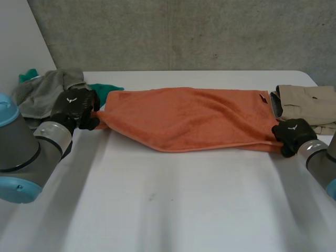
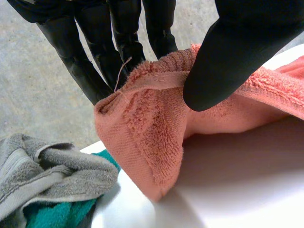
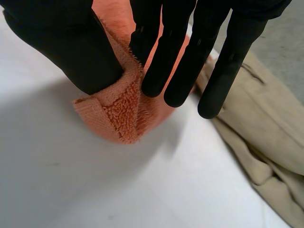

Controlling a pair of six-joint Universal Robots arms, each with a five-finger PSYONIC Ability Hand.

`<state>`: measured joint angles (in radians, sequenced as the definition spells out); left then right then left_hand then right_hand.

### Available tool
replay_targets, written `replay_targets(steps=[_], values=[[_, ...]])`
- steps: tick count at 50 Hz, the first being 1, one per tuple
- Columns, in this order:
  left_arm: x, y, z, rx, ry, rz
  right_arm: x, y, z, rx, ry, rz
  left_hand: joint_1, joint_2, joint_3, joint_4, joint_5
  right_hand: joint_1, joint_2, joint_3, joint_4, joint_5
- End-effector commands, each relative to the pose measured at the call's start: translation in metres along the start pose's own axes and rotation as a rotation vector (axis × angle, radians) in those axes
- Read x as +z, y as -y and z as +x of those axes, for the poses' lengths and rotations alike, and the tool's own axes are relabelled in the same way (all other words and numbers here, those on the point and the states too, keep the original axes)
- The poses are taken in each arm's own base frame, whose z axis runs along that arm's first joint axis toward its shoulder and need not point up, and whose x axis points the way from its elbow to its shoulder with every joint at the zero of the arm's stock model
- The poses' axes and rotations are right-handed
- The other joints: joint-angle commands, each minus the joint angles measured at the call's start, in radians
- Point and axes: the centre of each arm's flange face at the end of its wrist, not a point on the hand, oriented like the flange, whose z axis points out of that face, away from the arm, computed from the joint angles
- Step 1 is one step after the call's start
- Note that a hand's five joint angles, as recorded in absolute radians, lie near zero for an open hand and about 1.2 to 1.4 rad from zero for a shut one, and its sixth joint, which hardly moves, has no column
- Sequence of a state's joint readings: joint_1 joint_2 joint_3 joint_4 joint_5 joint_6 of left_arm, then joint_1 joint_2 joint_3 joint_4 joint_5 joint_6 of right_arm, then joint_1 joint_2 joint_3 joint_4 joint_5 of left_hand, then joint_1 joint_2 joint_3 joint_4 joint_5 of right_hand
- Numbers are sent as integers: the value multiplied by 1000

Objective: Fold the laundry.

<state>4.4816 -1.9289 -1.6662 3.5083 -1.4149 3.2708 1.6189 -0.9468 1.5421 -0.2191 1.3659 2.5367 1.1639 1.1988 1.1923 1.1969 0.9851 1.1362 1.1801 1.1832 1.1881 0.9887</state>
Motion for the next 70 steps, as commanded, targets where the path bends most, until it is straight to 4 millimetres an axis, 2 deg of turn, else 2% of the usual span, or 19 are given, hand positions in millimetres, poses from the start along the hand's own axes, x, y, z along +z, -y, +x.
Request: replay_targets(steps=[1,8,13,16,18,23,27,30,32,35,36,39,42,45,52,56,64,65,70], values=[[-14,-4,-5,49,8,-75,-8,10,21,69,-34,-17,232,197,204,199,237,260,216,213,208,233],[-61,-11,-5,241,-46,-328,-58,23,34,43,100,-233,232,197,204,199,237,260,216,213,208,233],[-120,-23,3,471,-226,-643,-109,18,44,-93,324,-512,232,197,204,199,237,260,216,213,208,233],[-142,-27,9,590,-365,-753,-130,18,48,-199,463,-611,232,197,204,199,237,260,216,213,208,233],[-143,-27,11,637,-402,-748,-131,18,51,-250,471,-612,232,197,204,199,237,260,216,213,208,233],[-117,-19,16,669,-340,-600,-118,23,56,-275,386,-574,232,197,204,199,237,260,216,213,208,233],[-69,-4,14,655,-221,-426,-98,38,54,-261,305,-483,232,197,204,199,237,260,216,213,208,233],[-29,22,8,639,-105,-262,-74,62,62,-241,167,-342,232,197,204,199,237,260,216,213,208,233],[-1,55,2,611,-4,-109,-58,92,78,-197,24,-181,232,197,204,199,237,260,216,213,208,233],[22,93,-6,563,95,64,-48,128,101,-125,-136,22,232,197,204,199,237,260,216,213,208,233],[31,123,-12,516,154,193,-45,151,118,-70,-233,165,232,197,204,199,237,260,216,213,208,233],[39,177,-26,417,251,452,-55,196,149,21,-391,453,232,197,204,199,237,260,216,213,208,233],[38,216,-39,350,316,644,-71,228,168,65,-488,677,232,197,204,199,237,260,216,213,208,233],[37,226,-43,316,331,685,-77,234,174,66,-532,705,232,197,204,199,237,260,216,213,208,233],[38,205,-43,264,283,556,-72,227,161,82,-473,635,232,197,204,199,237,260,216,213,208,233],[42,180,-45,250,269,478,-62,215,151,88,-416,577,232,197,204,199,237,260,216,213,208,233],[43,93,-32,241,177,225,-29,153,103,77,-194,309,232,197,204,199,237,260,216,213,208,233],[40,70,-26,240,139,154,-23,136,91,70,-146,243,232,197,204,199,237,260,216,213,208,233],[22,14,-15,259,44,-43,-19,86,59,44,-21,39,232,197,204,199,237,260,216,213,208,233]])
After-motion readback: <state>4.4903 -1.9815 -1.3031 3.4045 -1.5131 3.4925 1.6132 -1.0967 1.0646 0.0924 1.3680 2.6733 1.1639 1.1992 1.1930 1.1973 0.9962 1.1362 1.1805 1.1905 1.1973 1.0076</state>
